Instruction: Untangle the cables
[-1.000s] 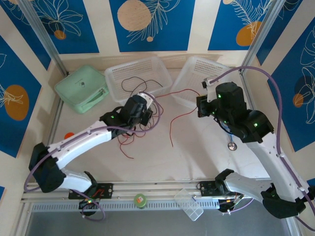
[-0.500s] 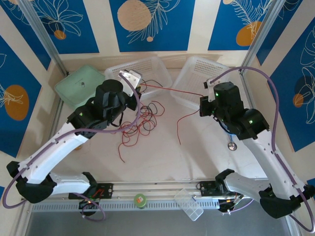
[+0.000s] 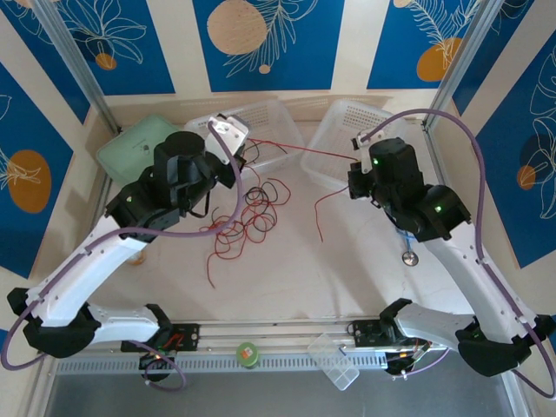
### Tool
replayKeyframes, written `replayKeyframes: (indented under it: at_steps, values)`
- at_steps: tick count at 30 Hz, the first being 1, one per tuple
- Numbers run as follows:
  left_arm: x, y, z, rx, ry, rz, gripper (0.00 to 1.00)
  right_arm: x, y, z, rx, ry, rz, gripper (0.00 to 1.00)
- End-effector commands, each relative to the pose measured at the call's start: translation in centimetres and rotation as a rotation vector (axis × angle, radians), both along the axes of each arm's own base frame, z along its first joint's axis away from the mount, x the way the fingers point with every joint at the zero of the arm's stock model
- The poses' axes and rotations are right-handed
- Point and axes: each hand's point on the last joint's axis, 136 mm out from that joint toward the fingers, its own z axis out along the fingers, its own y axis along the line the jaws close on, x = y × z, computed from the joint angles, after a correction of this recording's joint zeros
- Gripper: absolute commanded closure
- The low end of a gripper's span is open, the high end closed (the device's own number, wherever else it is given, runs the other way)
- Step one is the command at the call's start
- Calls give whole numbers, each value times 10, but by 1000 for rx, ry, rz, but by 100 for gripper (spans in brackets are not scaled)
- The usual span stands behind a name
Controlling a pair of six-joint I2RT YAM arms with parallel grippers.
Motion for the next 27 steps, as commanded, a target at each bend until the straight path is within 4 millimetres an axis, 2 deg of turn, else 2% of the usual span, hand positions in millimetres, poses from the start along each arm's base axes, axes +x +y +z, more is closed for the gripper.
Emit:
replayKeyframes:
  at_steps: [1, 5, 11, 16, 21, 27]
  values:
    - [-15, 35, 84, -175, -183, 55, 98, -10, -23, 8, -30, 1, -53, 100]
    - [-31, 31, 110, -241, -226, -33, 97, -11, -7, 17, 62, -13, 19, 100]
    - [-53, 34, 149, -303, -304, -117, 97, -9, -2, 35, 126, -46, 32, 100]
    - [-74, 40, 169, -367, -357, -189, 95, -14, 3, 53, 201, -75, 70, 100]
    - [-73, 45, 161, -359, -355, -165, 94, -11, -1, 55, 203, -86, 57, 100]
    - [-54, 35, 129, -300, -299, -121, 92, 4, -20, 53, 102, -104, -29, 100]
